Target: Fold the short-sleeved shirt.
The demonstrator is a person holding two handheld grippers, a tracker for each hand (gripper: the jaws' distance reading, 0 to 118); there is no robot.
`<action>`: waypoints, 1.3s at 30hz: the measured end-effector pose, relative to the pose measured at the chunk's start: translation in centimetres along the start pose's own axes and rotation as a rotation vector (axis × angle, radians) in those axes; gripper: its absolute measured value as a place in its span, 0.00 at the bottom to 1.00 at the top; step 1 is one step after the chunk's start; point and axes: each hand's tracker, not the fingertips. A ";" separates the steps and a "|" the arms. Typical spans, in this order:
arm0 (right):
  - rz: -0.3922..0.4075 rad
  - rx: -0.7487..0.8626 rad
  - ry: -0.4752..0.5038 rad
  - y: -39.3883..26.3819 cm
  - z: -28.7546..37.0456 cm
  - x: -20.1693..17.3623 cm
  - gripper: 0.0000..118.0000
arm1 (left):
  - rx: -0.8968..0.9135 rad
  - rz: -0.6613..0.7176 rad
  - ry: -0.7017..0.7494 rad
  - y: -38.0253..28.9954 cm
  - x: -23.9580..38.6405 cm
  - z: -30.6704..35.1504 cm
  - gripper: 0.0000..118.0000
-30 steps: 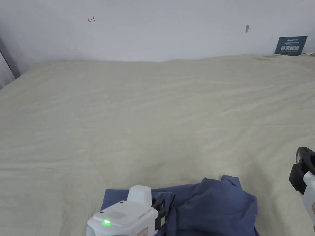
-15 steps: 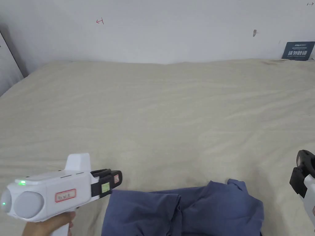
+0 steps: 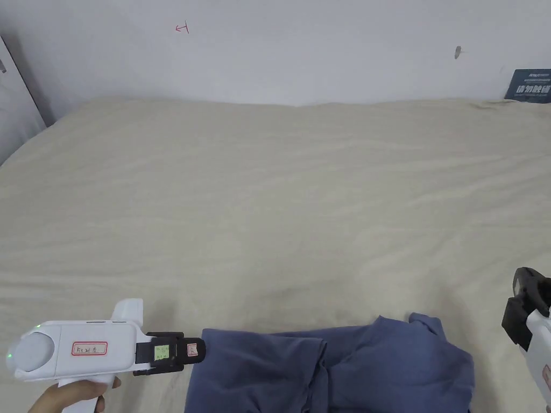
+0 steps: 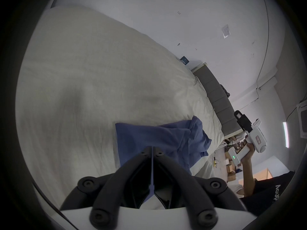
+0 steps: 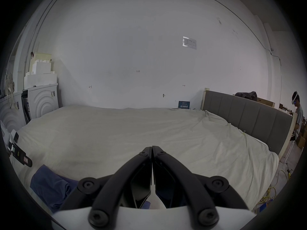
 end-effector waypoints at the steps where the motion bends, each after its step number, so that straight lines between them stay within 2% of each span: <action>1: 0.001 -0.002 0.003 0.0 0.0 -0.1 0.00 | -0.005 0.010 0.001 0.0 -0.4 -0.3 0.17; 2: 0.000 -0.003 0.005 -0.1 -0.1 -0.1 0.00 | -0.014 0.020 0.011 0.0 -0.7 -0.6 0.30; 3: -0.001 -0.005 0.009 -0.1 -0.1 -0.2 0.00 | -0.027 0.033 0.016 0.1 -1.5 -1.2 0.52; 4: 0.000 -0.005 0.011 -0.1 -0.2 -0.2 0.00 | -0.032 0.046 0.025 0.1 -1.7 -1.3 0.61; 6: 0.002 -0.005 0.012 -0.1 -0.3 -0.4 0.00 | -0.072 0.052 0.016 0.3 -2.1 -1.7 0.65; 8: -0.001 -0.007 0.015 -0.2 -0.4 -0.4 0.00 | -0.085 0.051 0.024 0.3 -2.2 -2.1 0.81; 9: -0.002 -0.007 0.015 -0.2 -0.4 -0.4 0.00 | -0.086 0.053 0.026 0.3 -2.2 -2.3 0.85; 18: 0.000 -0.017 0.010 -0.6 -0.5 -0.2 0.00 | -0.135 0.062 -0.018 0.1 -2.0 -4.8 0.84; 21: -0.001 -0.020 0.006 -0.7 -0.6 0.1 0.00 | -0.152 0.071 -0.033 0.2 -1.8 -5.5 0.81; 25: -0.004 -0.018 -0.001 -0.8 -0.5 0.3 0.00 | -0.158 0.059 -0.032 0.2 -1.4 -6.0 0.64; 26: -0.005 -0.018 -0.002 -0.8 -0.4 0.4 0.00 | -0.159 0.057 -0.029 0.2 -1.6 -6.0 0.56; 27: -0.006 -0.019 -0.004 -0.8 -0.4 0.4 0.00 | -0.159 0.056 -0.023 0.2 -1.8 -5.9 0.36; 28: -0.005 -0.019 -0.005 -0.8 -0.4 0.5 0.00 | -0.152 0.052 -0.013 0.1 -1.9 -5.8 0.20; 29: -0.006 -0.019 -0.005 -0.8 -0.4 0.4 0.00 | -0.148 0.054 0.008 0.0 -2.0 -5.8 0.16; 33: -0.003 -0.023 -0.008 -1.0 -0.4 0.4 0.00 | -0.150 0.011 0.038 -0.6 -1.0 -6.0 0.10; 39: -0.002 -0.022 -0.004 -0.9 -0.5 0.4 0.00 | -0.162 -0.017 0.138 -0.4 1.2 -6.1 0.08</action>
